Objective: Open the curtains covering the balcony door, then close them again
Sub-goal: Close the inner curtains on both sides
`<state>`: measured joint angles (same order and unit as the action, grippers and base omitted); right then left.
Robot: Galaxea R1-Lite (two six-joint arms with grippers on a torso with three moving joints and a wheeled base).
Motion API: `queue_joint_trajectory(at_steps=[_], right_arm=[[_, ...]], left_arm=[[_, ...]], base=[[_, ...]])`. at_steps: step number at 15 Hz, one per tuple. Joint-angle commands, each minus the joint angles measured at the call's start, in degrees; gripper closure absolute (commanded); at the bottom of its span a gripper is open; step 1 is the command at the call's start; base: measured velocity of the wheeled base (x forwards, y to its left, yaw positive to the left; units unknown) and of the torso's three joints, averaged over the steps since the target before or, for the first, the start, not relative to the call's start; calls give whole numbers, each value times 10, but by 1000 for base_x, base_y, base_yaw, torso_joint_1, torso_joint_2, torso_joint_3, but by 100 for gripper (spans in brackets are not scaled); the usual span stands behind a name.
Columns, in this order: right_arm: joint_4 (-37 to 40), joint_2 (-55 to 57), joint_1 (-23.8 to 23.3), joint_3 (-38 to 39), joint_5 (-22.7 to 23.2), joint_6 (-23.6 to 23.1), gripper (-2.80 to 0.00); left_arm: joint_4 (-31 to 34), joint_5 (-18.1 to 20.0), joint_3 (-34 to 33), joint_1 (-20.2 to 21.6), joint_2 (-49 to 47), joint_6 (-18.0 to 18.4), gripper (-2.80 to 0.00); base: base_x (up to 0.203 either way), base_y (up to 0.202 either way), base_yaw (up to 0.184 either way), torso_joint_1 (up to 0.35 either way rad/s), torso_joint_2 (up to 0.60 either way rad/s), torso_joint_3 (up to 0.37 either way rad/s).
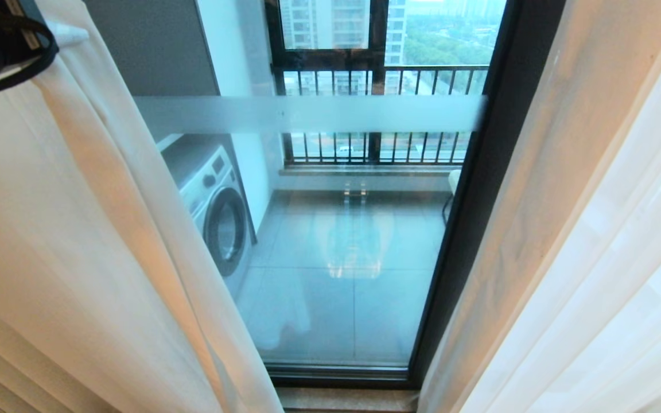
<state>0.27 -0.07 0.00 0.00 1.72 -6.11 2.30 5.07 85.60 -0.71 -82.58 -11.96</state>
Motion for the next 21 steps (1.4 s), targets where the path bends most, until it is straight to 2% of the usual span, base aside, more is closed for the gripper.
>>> queue_joint_trajectory(at_steps=[1,21], right_arm=[[0,1,0,0,0,0,0],[0,1,0,0,0,0,0]], left_arm=[[0,0,0,0,0,-1,0],[-1,-6,-8,-3,0,-2,0]], base=[[0,-186,4,2,-7,7],[0,-188,3,2,2,2]])
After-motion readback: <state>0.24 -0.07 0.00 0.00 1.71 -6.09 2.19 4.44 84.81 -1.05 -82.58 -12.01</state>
